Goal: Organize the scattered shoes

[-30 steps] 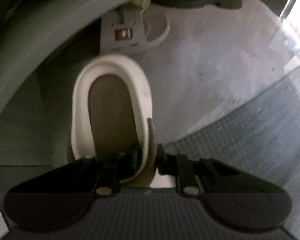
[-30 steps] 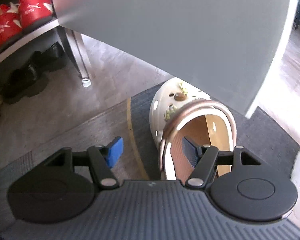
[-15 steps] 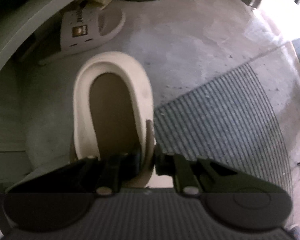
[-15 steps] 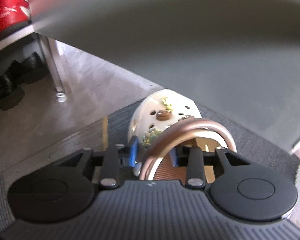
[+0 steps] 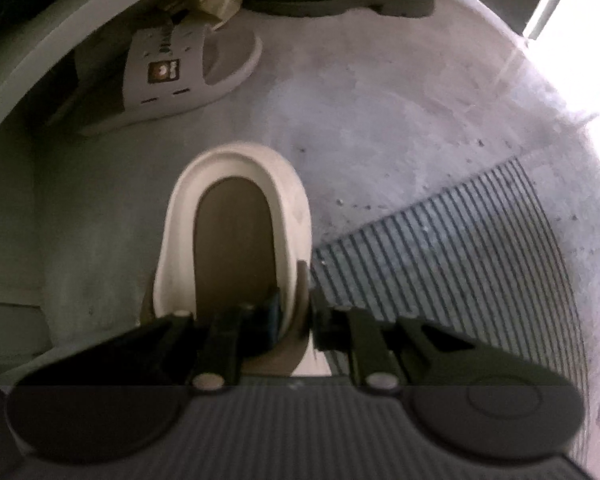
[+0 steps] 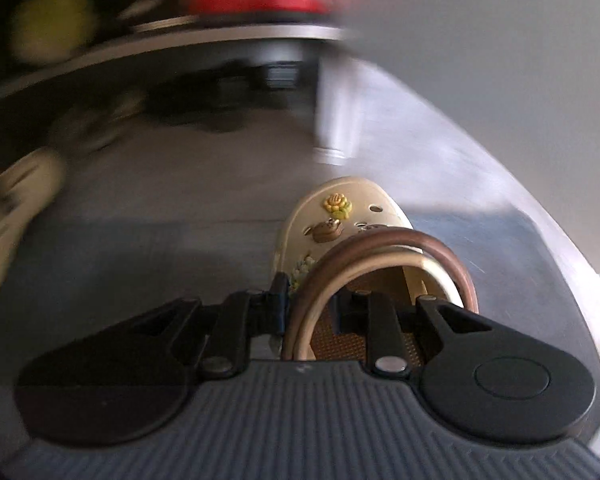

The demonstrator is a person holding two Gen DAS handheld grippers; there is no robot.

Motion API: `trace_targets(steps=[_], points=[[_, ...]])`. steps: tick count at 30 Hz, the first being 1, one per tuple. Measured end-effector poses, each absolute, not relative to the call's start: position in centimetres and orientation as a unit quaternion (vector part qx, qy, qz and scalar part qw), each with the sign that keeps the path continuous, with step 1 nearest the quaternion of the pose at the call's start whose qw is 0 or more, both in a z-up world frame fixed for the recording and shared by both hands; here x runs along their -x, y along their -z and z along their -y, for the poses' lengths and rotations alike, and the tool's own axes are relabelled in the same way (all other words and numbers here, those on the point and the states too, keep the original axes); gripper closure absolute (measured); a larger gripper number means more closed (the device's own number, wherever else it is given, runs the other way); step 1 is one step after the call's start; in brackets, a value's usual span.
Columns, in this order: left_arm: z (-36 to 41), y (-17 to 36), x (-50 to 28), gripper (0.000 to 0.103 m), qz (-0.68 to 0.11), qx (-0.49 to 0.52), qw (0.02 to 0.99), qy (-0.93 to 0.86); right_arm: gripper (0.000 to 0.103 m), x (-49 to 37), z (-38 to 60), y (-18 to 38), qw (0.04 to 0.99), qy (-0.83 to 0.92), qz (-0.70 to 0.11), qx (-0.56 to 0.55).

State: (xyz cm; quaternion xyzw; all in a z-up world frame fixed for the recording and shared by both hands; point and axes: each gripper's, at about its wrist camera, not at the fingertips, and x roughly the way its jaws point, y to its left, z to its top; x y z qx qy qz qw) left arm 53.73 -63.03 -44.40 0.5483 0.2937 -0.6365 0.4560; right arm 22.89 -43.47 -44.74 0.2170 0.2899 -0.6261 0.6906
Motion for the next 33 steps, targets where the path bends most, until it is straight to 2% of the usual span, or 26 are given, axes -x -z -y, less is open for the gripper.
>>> trace_targets(steps=[6,8,9,10,12,18,24,30,33], points=[[63.2,44.5,-54.6,0.086,-0.306,-0.509,0.462,0.659,0.079,-27.6,44.8,40.5,0.794,0.481,-0.344,-0.142],[63.1,44.4,-55.1,0.082,-0.315,-0.489,0.461,0.671,0.079,-29.1,44.9,39.8,0.815,0.435,-0.364,-0.121],[63.1,44.3,-55.2,0.072,-0.32,-0.482,0.458,0.675,0.079,-29.8,44.7,39.5,0.823,0.411,-0.377,-0.108],[63.0,44.2,-55.4,0.059,-0.324,-0.476,0.455,0.679,0.079,-30.3,44.5,39.5,0.827,0.398,-0.384,-0.101],[62.8,43.6,-55.8,0.04,-0.333,-0.453,0.46,0.688,0.079,-31.9,45.3,39.4,0.838,0.351,-0.409,-0.08],[61.0,41.0,-58.9,0.022,-0.368,-0.369,0.475,0.709,0.078,-35.7,45.4,40.1,0.856,0.179,-0.485,0.015],[59.0,40.4,-63.0,0.022,-0.386,-0.339,0.499,0.698,0.079,-38.8,43.7,42.1,0.812,-0.11,-0.541,0.19],[57.6,42.0,-66.2,0.022,-0.415,-0.331,0.514,0.674,0.077,-40.3,45.7,45.5,0.712,-0.288,-0.559,0.312],[56.8,42.8,-67.0,0.022,-0.416,-0.338,0.518,0.666,0.072,-42.2,48.0,46.2,0.692,-0.318,-0.563,0.322]])
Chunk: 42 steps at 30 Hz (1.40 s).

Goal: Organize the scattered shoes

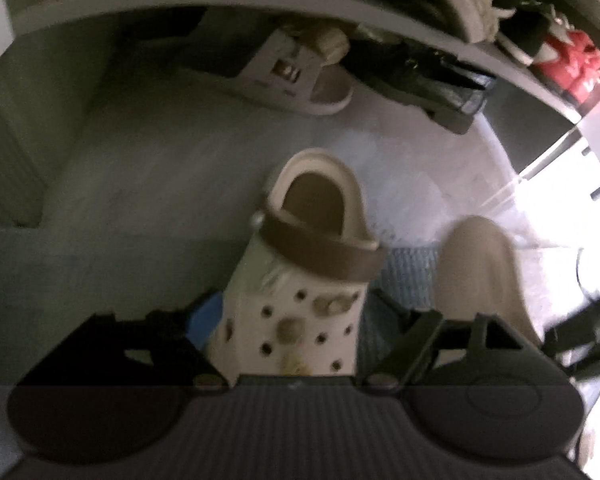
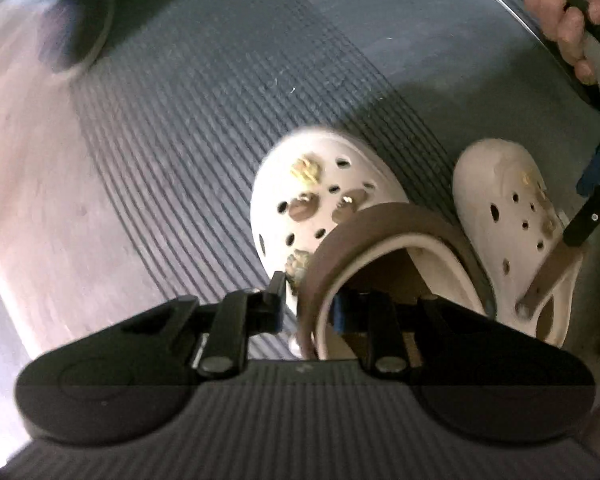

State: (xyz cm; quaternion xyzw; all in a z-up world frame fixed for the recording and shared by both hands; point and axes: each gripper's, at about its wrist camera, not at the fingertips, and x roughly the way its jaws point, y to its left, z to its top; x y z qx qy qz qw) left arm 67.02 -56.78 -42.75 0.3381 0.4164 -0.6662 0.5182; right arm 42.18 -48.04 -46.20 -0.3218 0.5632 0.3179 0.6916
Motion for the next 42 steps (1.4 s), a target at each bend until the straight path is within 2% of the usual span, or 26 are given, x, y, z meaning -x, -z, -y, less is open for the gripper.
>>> trace_targets(steps=[3,8,16,21,26,28,34,36,42], points=[[56.3,43.4,-67.7,0.022,-0.422,-0.34,0.519,0.661,0.069,-44.4,50.2,46.2,0.693,-0.301,-0.585,0.294],[55.9,44.2,-68.2,0.022,-0.432,-0.343,0.511,0.659,0.07,-45.8,51.7,45.5,0.714,-0.268,-0.598,0.245],[56.4,44.2,-67.7,0.022,-0.428,-0.335,0.508,0.668,0.069,-45.2,52.9,45.6,0.71,-0.245,-0.609,0.253],[56.3,44.2,-66.7,0.022,-0.428,-0.33,0.496,0.68,0.062,-44.8,55.0,45.2,0.741,-0.15,-0.619,0.213],[55.8,43.7,-66.9,0.022,-0.42,-0.316,0.495,0.692,0.042,-43.5,55.2,43.7,0.77,-0.034,-0.618,0.153],[55.6,43.4,-67.4,0.022,-0.409,-0.309,0.501,0.697,0.041,-42.5,55.1,43.0,0.782,0.013,-0.61,0.127],[56.1,44.4,-69.4,0.023,-0.385,-0.305,0.52,0.699,0.041,-36.7,54.3,40.5,0.827,0.277,-0.464,-0.153],[56.6,44.9,-70.3,0.019,-0.389,-0.297,0.521,0.699,0.041,-35.0,52.8,41.6,0.82,0.333,-0.397,-0.243],[58.0,45.1,-73.0,0.022,-0.421,-0.239,0.525,0.7,0.041,-33.8,47.3,46.5,0.783,0.42,-0.235,-0.394]])
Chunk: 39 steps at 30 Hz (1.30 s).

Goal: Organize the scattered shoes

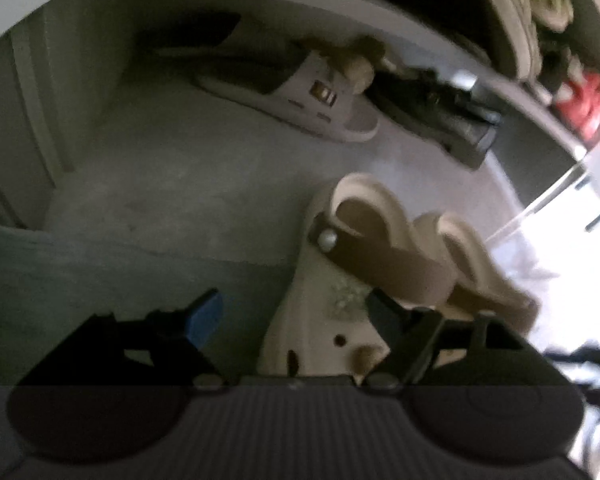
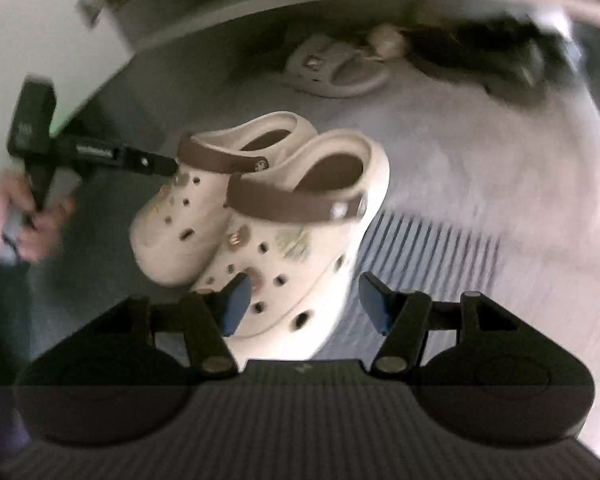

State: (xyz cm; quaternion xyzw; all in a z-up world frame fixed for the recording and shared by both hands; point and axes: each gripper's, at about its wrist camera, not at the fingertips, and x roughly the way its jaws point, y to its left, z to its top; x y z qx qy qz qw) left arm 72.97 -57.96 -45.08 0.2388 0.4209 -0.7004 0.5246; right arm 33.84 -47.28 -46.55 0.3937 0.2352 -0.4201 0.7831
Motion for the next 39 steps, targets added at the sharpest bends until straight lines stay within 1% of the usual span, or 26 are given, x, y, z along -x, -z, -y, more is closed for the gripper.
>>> trace_targets(steps=[1,2,4,6,8,11,15,18,20,21,23,26,28,30,32,33,34,35,36,37,39], points=[[57.9,44.9,-73.2,0.022,-0.419,-0.232,0.529,0.7,0.041,-34.0,47.2,47.1,0.779,0.424,-0.219,-0.406],[57.8,44.6,-73.6,0.022,-0.416,-0.222,0.537,0.699,0.041,-33.4,47.1,47.7,0.762,0.45,-0.174,-0.432],[57.8,45.1,-74.3,0.021,-0.423,-0.21,0.55,0.689,0.039,-32.6,47.1,48.6,0.736,0.471,-0.115,-0.472],[57.9,46.0,-74.6,0.021,-0.429,-0.21,0.561,0.676,0.039,-31.0,47.1,50.0,0.693,0.474,-0.037,-0.543],[57.8,47.1,-74.3,0.021,-0.423,-0.224,0.575,0.664,0.039,-30.5,47.3,51.1,0.663,0.481,-0.016,-0.573],[57.5,48.0,-73.7,0.019,-0.412,-0.238,0.592,0.651,0.039,-29.9,47.4,52.3,0.611,0.513,-0.006,-0.603],[57.7,48.0,-73.7,0.02,-0.421,-0.24,0.59,0.646,0.039,-29.8,47.6,52.9,0.575,0.54,-0.033,-0.613],[57.7,47.8,-73.8,0.02,-0.411,-0.249,0.59,0.649,0.039,-30.1,47.7,53.0,0.57,0.556,-0.074,-0.601],[57.5,48.0,-74.0,0.02,-0.399,-0.255,0.609,0.637,0.039,-30.4,47.7,52.9,0.574,0.559,-0.085,-0.593],[57.5,48.2,-74.3,0.02,-0.4,-0.253,0.618,0.628,0.039,-30.6,47.8,52.8,0.577,0.559,-0.091,-0.588],[57.8,49.1,-74.8,0.021,-0.431,-0.246,0.616,0.612,0.039,-30.7,47.6,52.7,0.58,0.56,-0.097,-0.583],[58.1,49.8,-74.2,0.025,-0.445,-0.259,0.604,0.609,0.039,-30.8,47.4,52.5,0.586,0.564,-0.101,-0.573],[58.2,49.4,-73.6,0.039,-0.428,-0.274,0.598,0.62,0.039,-30.9,47.3,52.2,0.589,0.566,-0.105,-0.567],[57.9,49.0,-72.7,0.044,-0.414,-0.291,0.587,0.632,0.039,-31.1,47.6,51.8,0.594,0.567,-0.118,-0.559],[57.2,49.0,-71.8,0.045,-0.401,-0.305,0.583,0.637,0.041,-31.4,48.0,51.4,0.601,0.566,-0.13,-0.55],[56.9,48.9,-71.4,0.048,-0.399,-0.308,0.583,0.637,0.04,-31.5,48.2,51.3,0.605,0.565,-0.135,-0.544],[56.6,48.9,-71.2,0.053,-0.4,-0.308,0.583,0.636,0.04,-31.7,48.4,51.1,0.61,0.564,-0.14,-0.539],[56.3,48.9,-70.9,0.057,-0.401,-0.307,0.584,0.636,0.04,-31.8,48.6,51.1,0.611,0.564,-0.143,-0.536],[56.1,48.8,-70.7,0.064,-0.4,-0.308,0.584,0.636,0.04,-31.7,48.8,51.2,0.61,0.563,-0.143,-0.538],[56.0,48.7,-70.4,0.068,-0.397,-0.31,0.583,0.637,0.04,-31.6,48.8,51.3,0.61,0.563,-0.142,-0.54],[56.0,48.4,-70.0,0.067,-0.388,-0.318,0.583,0.639,0.039,-31.5,49.0,51.1,0.612,0.557,-0.143,-0.543]])
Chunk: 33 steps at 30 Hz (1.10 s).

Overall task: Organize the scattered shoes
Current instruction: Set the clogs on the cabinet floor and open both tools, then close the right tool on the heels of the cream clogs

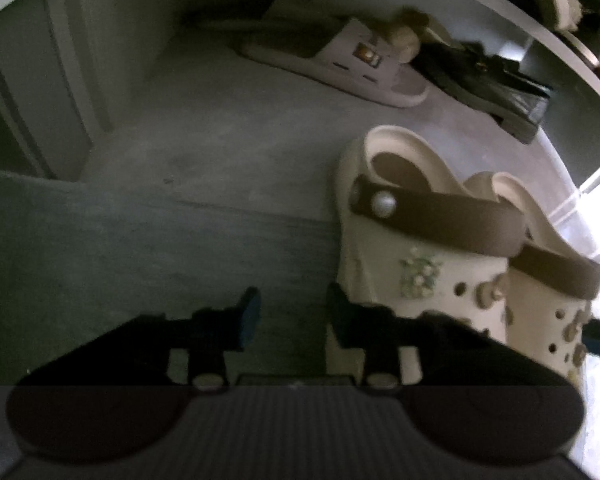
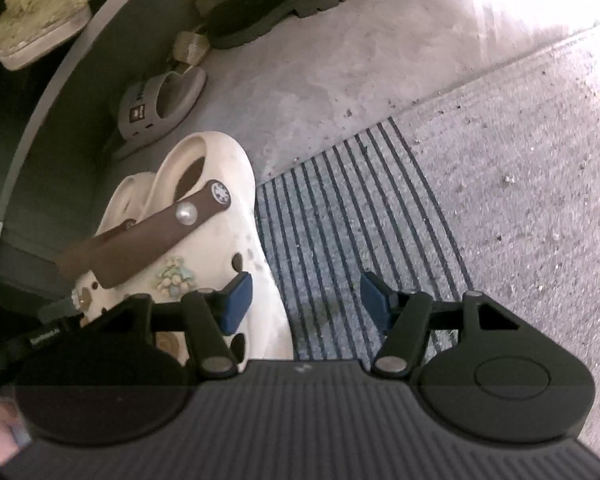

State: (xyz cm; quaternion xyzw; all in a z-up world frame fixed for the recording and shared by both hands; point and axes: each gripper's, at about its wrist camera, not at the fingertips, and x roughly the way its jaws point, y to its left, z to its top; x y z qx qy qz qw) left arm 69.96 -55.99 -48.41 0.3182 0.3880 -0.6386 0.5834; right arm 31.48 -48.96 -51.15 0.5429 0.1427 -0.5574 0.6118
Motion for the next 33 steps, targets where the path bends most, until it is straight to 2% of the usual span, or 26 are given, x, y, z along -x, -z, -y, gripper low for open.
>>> trace_targets(steps=[2,4,5,6,7,12,19,24,26,28,33], points=[[56.2,48.5,-70.5,0.058,-0.398,-0.314,0.586,0.632,0.04,-31.3,49.3,50.7,0.629,0.544,-0.146,-0.536],[56.5,48.7,-71.4,0.031,-0.422,-0.306,0.599,0.608,0.04,-30.8,49.9,49.6,0.638,0.551,-0.154,-0.516],[56.6,48.6,-71.8,0.024,-0.426,-0.301,0.604,0.602,0.038,-30.6,50.2,49.0,0.641,0.556,-0.158,-0.505],[56.4,48.5,-72.2,0.01,-0.423,-0.297,0.617,0.593,0.038,-30.6,50.7,48.0,0.647,0.559,-0.165,-0.492],[56.2,48.4,-72.4,0.005,-0.413,-0.299,0.629,0.586,0.038,-30.5,51.2,47.0,0.654,0.561,-0.172,-0.478],[55.2,47.4,-72.0,0.005,-0.388,-0.323,0.638,0.581,0.039,-33.0,54.9,42.6,0.697,0.508,-0.186,-0.47],[54.0,46.2,-71.3,0.005,-0.394,-0.3,0.642,0.586,0.039,-39.4,62.1,44.3,0.652,0.406,-0.262,-0.585],[52.8,45.1,-72.2,0.005,-0.351,-0.309,0.68,0.565,0.039,-45.8,64.5,42.4,0.711,0.391,-0.29,-0.508],[52.2,44.2,-73.5,0.005,-0.339,-0.301,0.69,0.564,0.041,-48.1,65.0,42.9,0.741,0.313,-0.314,-0.504],[51.6,43.5,-74.5,0.005,-0.338,-0.291,0.698,0.56,0.041,-49.8,65.2,43.2,0.77,0.232,-0.346,-0.483],[50.2,43.9,-75.1,0.005,-0.363,-0.294,0.688,0.555,0.039,-52.6,65.7,42.9,0.812,0.135,-0.462,-0.331]])
